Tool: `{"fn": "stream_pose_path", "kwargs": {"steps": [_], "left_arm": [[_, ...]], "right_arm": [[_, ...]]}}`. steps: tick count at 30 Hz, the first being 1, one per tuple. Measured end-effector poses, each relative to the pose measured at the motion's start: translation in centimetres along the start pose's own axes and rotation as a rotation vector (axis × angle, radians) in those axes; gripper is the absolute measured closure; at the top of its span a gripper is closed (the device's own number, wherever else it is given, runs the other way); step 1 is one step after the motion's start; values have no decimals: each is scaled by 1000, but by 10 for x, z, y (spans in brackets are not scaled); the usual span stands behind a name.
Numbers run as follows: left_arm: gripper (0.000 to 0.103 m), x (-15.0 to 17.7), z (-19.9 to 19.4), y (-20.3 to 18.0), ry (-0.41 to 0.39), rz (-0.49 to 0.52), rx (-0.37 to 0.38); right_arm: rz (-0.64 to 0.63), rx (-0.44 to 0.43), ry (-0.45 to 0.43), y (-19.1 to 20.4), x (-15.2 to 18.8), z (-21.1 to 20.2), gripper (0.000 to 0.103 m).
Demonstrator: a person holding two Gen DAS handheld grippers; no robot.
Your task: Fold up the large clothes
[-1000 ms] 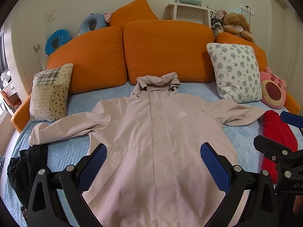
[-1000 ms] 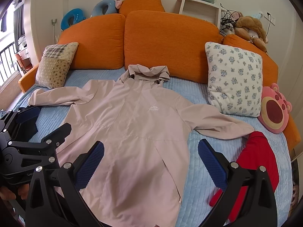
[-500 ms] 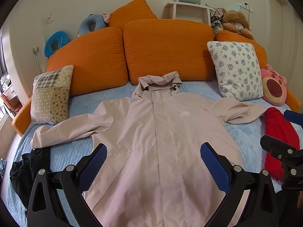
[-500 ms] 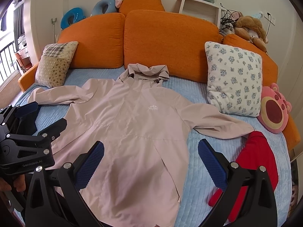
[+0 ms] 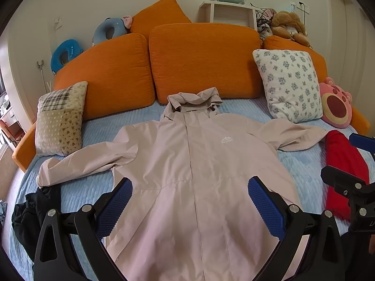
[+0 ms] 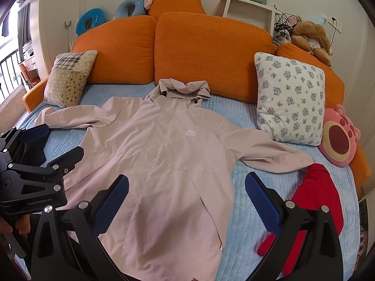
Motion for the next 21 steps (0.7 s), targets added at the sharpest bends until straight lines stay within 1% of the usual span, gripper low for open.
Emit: {"fn": "stream_pose_path", "kwargs": {"steps": [21], "left_arm": [[3,0,2,-3,2,2,-7]], "right_arm": [[3,-4,8,1,1,1,5]]}}
Point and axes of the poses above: each gripper's, at about its wrist camera, not at the fingertips, and z roughly the way its jaws point, y to its left, x to its underside, the point moved 1 cm from there along z, roughly the way its jaws point, and after that the axes turned 15 degrees about x, right-handed, at the moved point
